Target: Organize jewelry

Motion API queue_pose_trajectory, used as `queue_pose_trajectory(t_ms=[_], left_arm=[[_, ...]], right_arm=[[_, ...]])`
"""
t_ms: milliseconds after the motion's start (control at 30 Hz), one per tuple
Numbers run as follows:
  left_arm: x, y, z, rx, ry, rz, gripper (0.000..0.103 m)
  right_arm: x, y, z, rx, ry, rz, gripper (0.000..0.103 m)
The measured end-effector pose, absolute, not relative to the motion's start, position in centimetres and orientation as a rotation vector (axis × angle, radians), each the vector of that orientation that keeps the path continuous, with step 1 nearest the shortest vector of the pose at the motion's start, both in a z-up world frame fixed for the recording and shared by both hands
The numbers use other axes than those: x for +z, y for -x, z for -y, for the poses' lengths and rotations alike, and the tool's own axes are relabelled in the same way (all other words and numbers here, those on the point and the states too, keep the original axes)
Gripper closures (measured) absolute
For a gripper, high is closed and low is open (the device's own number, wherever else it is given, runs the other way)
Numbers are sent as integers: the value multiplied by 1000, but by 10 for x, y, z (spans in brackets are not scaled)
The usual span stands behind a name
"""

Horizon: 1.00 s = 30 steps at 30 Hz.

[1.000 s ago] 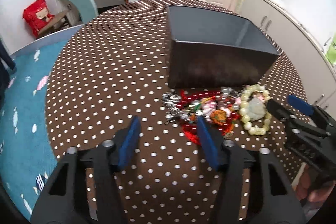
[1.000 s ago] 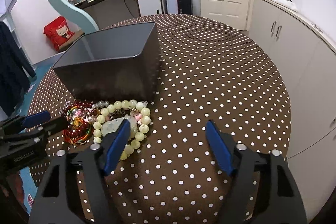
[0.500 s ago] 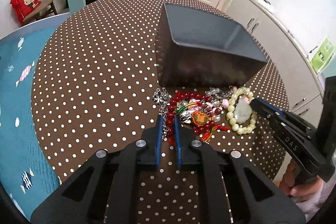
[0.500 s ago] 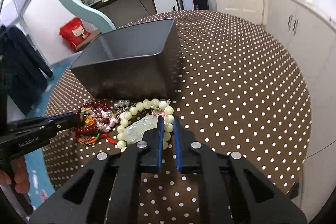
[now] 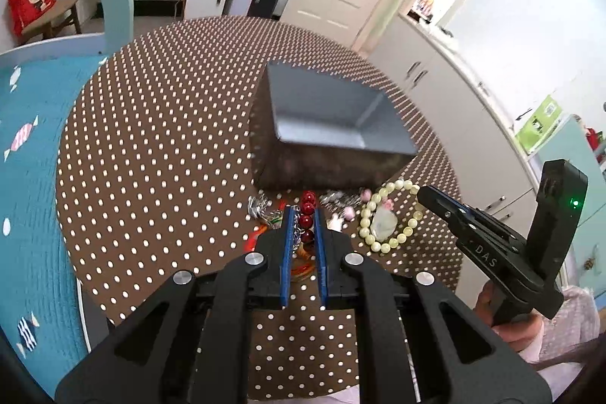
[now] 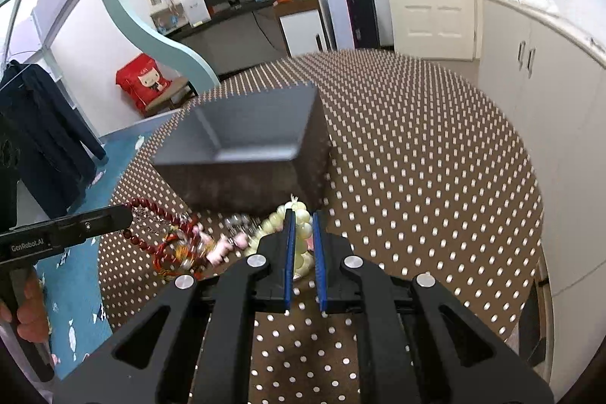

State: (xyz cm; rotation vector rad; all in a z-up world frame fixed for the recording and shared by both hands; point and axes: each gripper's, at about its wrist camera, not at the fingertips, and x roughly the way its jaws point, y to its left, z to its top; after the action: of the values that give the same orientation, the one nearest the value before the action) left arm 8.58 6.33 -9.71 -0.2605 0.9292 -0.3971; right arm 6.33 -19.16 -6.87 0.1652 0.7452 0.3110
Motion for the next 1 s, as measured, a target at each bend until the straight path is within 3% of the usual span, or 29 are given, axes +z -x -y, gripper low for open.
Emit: queue_pose_trajectory(t_ms=[233,300,533,700,800,933,1000], left_arm=[[-78,-86,-69,-429,295,-888,93],[-73,-86,-72,-434,305,-879,93],[-49,-86,-76,-453,293,-816,93],[-73,-90,-78,-430,313,-893,93],[-94,-89,-83,-411,338,-943,93],[-119,-87,-95,-334,321,-1009,92],[-124,-86,-100,-293,277,-1027,81]], right_arm=[[-54,-64,187,329,-132,-701,95],[-51,-62,189,332,-129,-688,103],[-43,-64,189,334,-93,-667,103],[-65,-66,191,327,-123,-746,99],[-77,-68,196,292,-128,-788,93],[-95,-71,202,256,-144,-849,76],[-100,-72,203,255,-149,-870,71]])
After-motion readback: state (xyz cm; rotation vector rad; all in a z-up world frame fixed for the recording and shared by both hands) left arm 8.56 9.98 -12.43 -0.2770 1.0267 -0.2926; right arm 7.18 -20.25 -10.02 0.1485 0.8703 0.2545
